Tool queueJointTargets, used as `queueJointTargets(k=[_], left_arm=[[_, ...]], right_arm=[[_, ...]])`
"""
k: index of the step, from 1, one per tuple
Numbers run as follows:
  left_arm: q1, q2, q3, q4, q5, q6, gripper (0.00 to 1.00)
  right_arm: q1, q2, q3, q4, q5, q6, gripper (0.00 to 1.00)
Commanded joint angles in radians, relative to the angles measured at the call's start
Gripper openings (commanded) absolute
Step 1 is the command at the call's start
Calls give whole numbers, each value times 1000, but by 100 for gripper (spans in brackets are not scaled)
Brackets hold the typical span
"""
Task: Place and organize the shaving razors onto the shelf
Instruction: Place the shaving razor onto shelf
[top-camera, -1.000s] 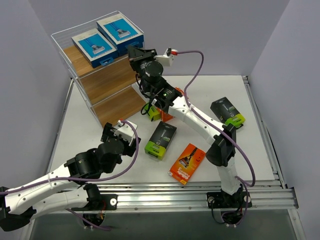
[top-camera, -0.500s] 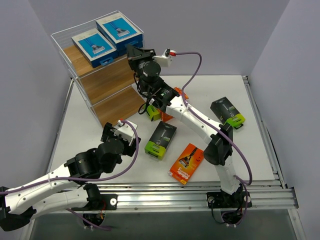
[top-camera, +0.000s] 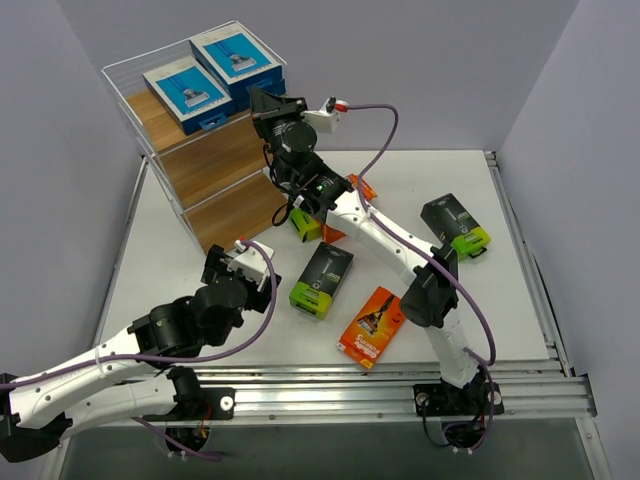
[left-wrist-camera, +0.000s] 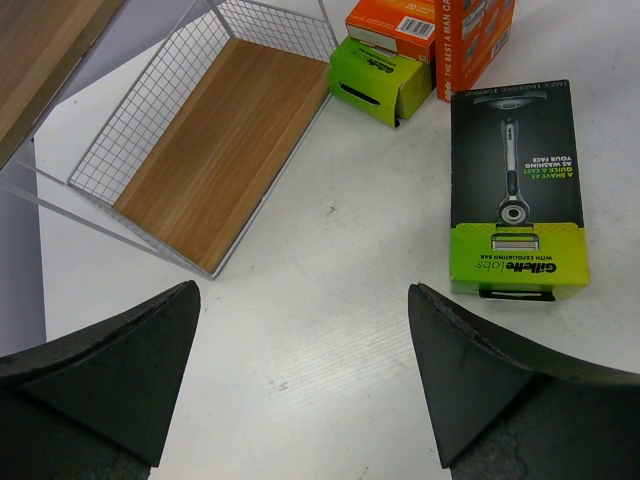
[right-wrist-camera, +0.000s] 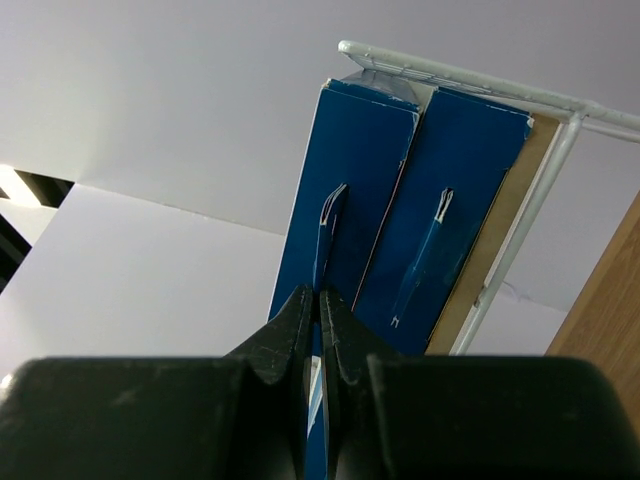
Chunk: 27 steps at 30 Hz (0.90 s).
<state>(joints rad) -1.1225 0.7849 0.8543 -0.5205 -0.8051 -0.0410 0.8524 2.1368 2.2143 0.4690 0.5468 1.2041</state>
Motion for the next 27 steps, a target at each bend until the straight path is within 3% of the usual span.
queueJointTargets(k=[1,5,9,11,18,27], left_arm=[[7,-10,19,8,12,-3,94],[7,-12,19,8,12,-3,94],[10,-10,17,8,12,-3,94],[13,-9,15,10,12,-3,94],[27,4,14,11,12,-2,94],[32,25,12,14,12,9,94]], right_arm=[[-1,5,36,53,25,-8,0],[-1,-6,24,59,25,-20,0],[-3,-24,5,63,25,-28,21],[-3,-31,1,59,18,-37,21],[-6,-78,-64,79,8,-40,46],[-4,-124,-100,82,-21,-52,54]])
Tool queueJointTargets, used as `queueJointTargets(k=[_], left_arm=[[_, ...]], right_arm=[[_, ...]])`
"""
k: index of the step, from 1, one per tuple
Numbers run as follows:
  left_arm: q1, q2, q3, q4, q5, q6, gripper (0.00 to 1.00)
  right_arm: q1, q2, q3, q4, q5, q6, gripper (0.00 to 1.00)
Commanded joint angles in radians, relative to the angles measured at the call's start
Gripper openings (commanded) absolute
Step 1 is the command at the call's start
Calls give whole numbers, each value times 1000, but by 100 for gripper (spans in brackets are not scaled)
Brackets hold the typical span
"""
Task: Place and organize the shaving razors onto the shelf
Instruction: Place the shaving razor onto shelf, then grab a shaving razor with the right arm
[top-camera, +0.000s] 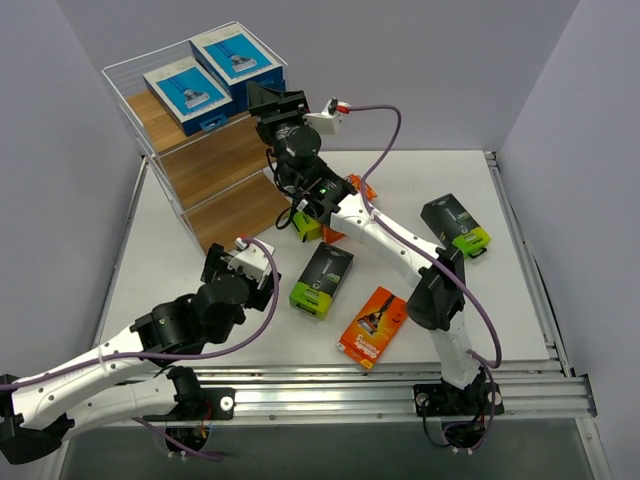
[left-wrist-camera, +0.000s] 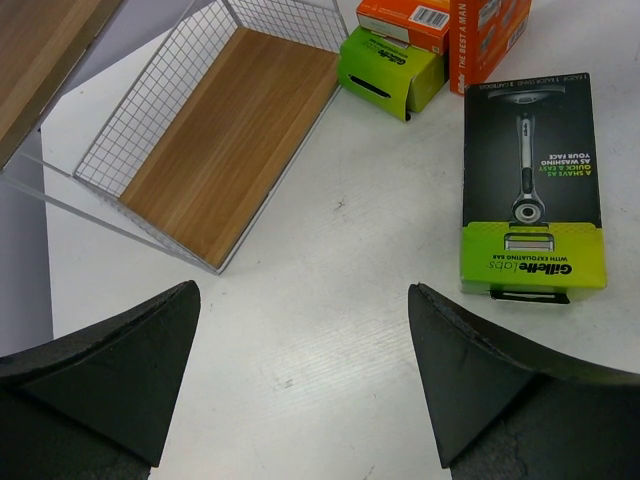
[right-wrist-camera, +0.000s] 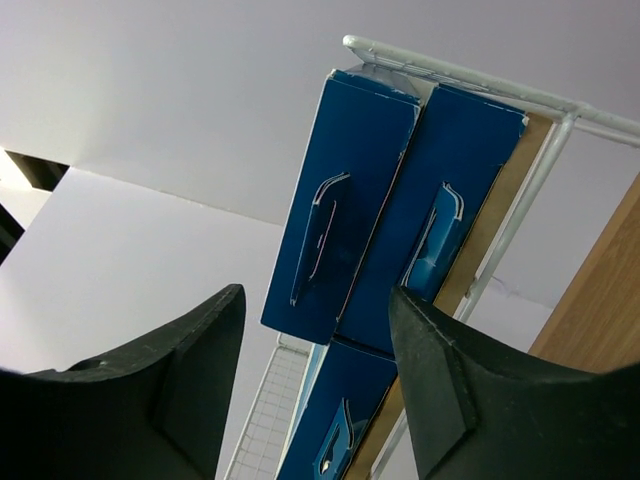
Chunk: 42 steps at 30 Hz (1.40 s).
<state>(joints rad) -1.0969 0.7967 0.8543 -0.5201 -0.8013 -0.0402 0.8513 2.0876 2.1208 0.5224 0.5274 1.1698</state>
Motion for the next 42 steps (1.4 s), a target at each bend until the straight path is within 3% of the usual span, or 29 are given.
queueJointTargets(k=[1,11,20,29,40,42], left_arm=[[8,16,14,14,8,10,94],[11,15,9,14,-6,10,94],[17,-4,3,25,-33,17,94],[20,-30,2,37,-68,26,94],[28,-40,-18,80,-78,37,94],[28,-33,-18,89,-75,37,94]], right_arm=[[-1,-80,-12,30,-4,-18,56],[6,-193,-128,48,-18,-45,61],[14,-420,-432,71,-1,-91,65],[-3,-673,-750,-93,-26,-226,73],[-63,-1009,-1188,-315,-61,-259,79],[-67,-1032,-1225,-338,-50,-246,89]])
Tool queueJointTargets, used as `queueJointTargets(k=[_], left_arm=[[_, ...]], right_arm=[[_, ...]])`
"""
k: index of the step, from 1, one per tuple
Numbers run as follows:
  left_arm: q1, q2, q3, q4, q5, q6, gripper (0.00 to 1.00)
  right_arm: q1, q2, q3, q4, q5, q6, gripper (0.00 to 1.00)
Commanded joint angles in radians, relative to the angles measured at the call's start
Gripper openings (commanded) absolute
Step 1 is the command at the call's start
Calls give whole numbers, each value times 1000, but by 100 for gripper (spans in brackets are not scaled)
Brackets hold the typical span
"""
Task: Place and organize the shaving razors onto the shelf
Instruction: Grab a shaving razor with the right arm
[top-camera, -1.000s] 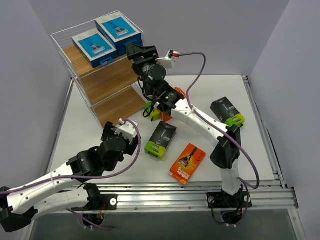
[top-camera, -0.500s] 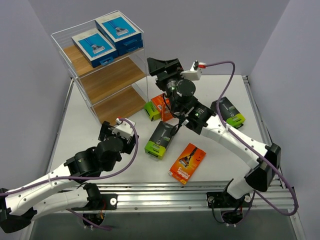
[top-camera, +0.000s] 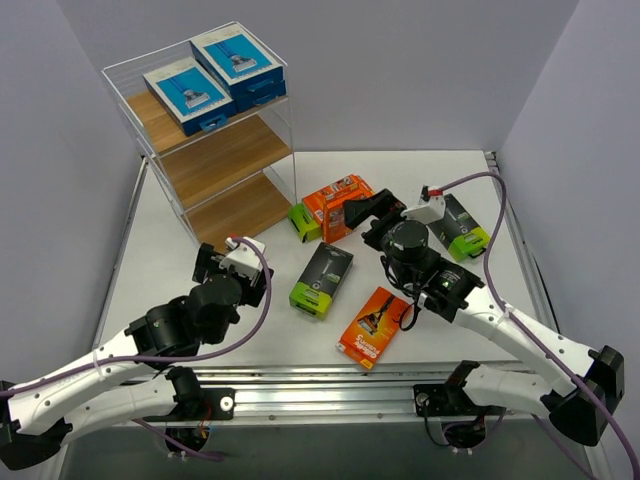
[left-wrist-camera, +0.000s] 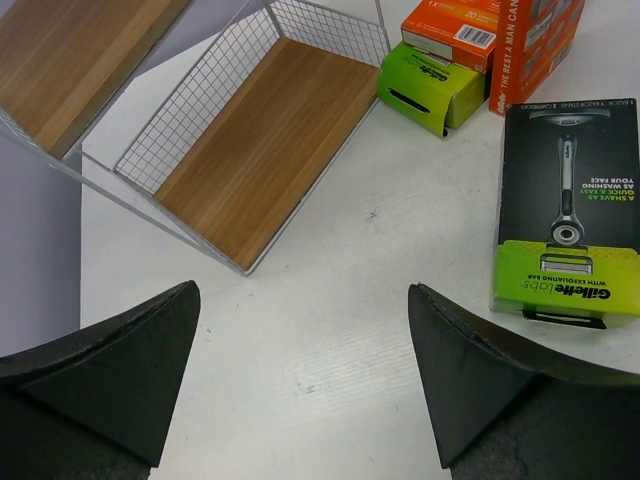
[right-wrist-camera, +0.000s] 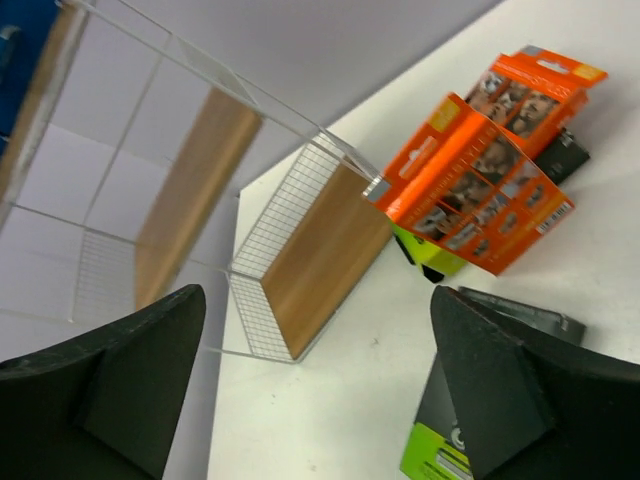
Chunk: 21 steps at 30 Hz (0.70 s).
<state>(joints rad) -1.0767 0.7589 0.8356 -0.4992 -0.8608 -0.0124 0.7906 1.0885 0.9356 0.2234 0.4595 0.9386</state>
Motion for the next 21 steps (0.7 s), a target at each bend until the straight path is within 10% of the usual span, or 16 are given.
queueJointTargets(k=[1,10,21], left_arm=[[8,11,-1,71,-17,9,94],[9,-16,16,122,115,-8,94],[49,80,30,163,31,51,94]], right_arm=[[-8,-41,-73,-44,21,-8,94],[-30,-95,-236,16,21,11,99],[-73,-24,-244,63,-68,-35,72]])
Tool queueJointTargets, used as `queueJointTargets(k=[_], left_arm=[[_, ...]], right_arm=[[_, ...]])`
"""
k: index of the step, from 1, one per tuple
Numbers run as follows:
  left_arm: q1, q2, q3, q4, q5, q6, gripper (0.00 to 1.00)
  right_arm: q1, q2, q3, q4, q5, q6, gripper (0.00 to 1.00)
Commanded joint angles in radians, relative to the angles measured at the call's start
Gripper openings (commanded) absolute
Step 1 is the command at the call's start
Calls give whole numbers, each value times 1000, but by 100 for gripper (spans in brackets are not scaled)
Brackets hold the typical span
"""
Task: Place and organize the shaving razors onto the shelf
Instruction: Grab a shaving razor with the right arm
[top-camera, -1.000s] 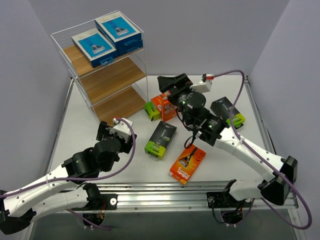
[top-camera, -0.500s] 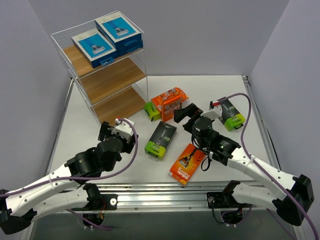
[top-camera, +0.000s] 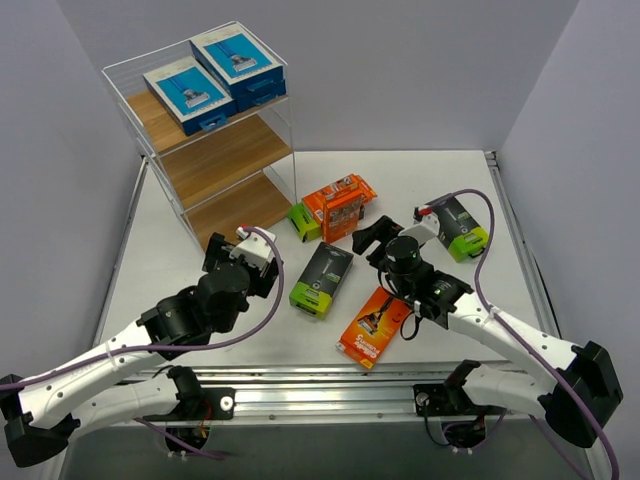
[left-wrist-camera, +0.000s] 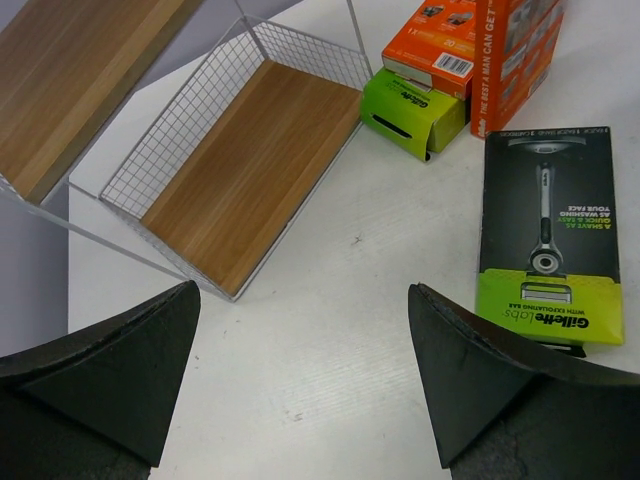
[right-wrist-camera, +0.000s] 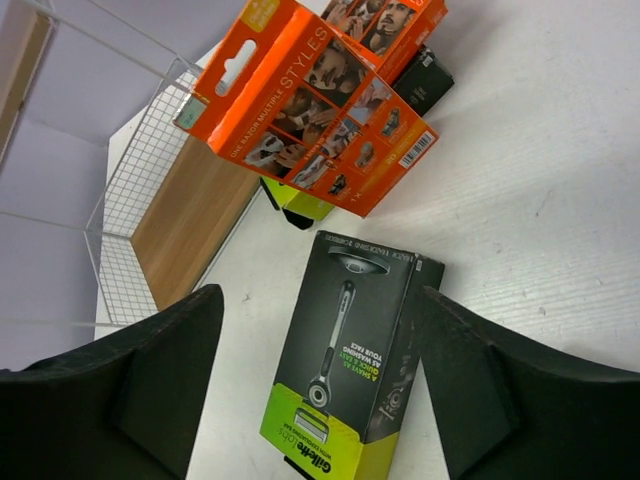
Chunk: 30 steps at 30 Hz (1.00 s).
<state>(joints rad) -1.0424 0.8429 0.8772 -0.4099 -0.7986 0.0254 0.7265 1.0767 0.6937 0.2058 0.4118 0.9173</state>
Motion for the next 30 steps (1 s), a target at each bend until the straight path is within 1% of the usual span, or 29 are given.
queueJointTargets(k=[1,2,5,8,12,16,17,19,21,22,24,27,30], left_arm=[[25,-17,-18,75,4,15,94],[63,-24,-8,59,60,-13,94],[105,-60,-27,54,74,-53,94],[107,-90,-26,23,96,-70,94],[107,-128,-38,46,114,-64,94],[107,-168,-41,49,121,-61,94],[107,-176,-46,51,121,-56,94],[105,-195,-52,51,113,-53,94],[105,-212,-53,51,114,-53,94],[105,-220,-55,54,116,-50,94],[105,-232,-58,57,113,-47,94],[105,-245,-58,52,114,-45,94],[105,-257,-61,56,119,-45,94]], right_arm=[[-13,-11,10,90,-22,-17,69],[-18,-9,24,80,-24,-14,67],[-51,29,124,14,-37,-20,68],[-67,99,257,-63,-34,-75,71],[-114,202,417,-158,-30,-66,70],[-202,313,542,-193,-190,-25,70],[-222,360,568,-201,-209,-18,70],[-234,432,641,-256,-249,-17,69],[-245,479,709,-275,-280,-24,68],[-245,523,730,-295,-307,-26,65],[-246,564,789,-312,-336,-34,65],[-246,621,836,-339,-364,-44,64],[-248,638,836,-342,-364,-46,63]])
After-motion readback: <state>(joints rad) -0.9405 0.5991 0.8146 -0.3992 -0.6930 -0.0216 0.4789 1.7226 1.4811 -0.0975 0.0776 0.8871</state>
